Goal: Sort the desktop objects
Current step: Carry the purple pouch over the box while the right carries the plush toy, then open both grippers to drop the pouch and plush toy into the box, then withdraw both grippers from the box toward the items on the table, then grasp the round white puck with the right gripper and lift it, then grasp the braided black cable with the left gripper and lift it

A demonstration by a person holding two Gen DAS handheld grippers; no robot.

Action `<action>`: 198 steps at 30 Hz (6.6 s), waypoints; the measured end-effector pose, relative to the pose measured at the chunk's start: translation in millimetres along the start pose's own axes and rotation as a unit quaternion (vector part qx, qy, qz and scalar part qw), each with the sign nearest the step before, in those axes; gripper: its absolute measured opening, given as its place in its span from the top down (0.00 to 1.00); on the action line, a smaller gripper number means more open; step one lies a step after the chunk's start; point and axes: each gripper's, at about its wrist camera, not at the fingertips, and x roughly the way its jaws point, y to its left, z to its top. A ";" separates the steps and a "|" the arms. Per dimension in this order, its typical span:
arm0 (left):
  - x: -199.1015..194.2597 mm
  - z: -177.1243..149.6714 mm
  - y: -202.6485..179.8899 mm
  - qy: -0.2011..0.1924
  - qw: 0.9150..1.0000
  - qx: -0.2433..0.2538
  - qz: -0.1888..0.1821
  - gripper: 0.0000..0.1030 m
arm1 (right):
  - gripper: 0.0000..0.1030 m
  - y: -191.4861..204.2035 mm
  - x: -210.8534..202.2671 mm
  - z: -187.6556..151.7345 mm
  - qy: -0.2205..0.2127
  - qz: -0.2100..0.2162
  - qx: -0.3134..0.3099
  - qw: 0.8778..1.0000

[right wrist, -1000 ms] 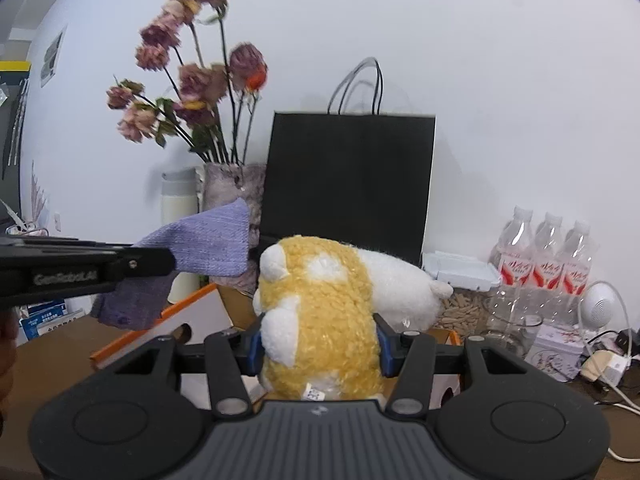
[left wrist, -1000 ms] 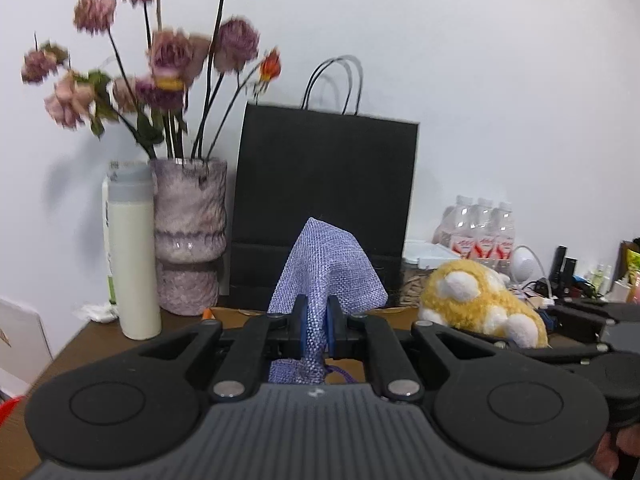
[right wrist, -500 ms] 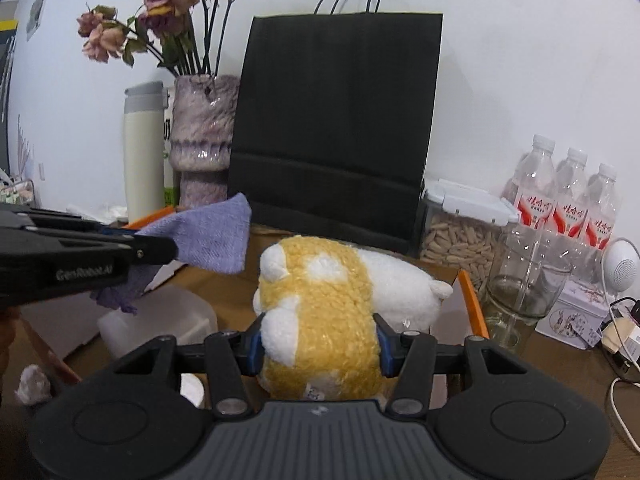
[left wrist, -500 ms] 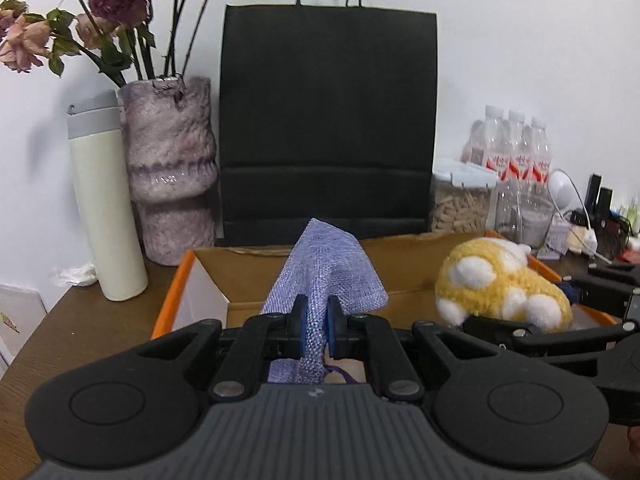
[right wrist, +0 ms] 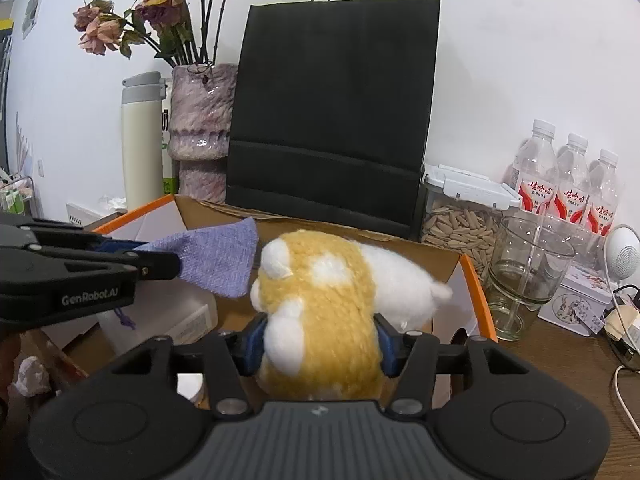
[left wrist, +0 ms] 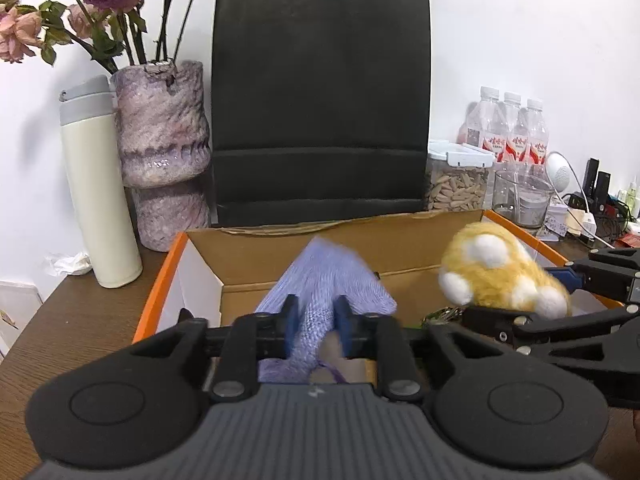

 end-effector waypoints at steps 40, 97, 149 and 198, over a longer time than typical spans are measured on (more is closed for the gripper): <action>-57.5 4.6 12.6 -0.080 0.995 -0.055 -0.002 0.00 | 0.00 6.0 -46.3 11.2 -0.010 -0.009 0.023 1.000; -148.0 -88.4 20.5 0.008 0.999 -0.053 -0.008 0.00 | 0.00 27.5 -134.6 -102.3 0.059 0.022 0.026 0.998; -146.5 -88.8 27.4 0.025 0.997 -0.067 0.005 0.00 | 0.63 25.9 -90.9 -71.5 0.056 0.101 0.065 0.991; -142.4 -88.3 -59.8 0.056 0.984 -0.069 -0.153 0.09 | 0.63 17.1 -128.7 -84.3 0.036 0.162 0.183 0.969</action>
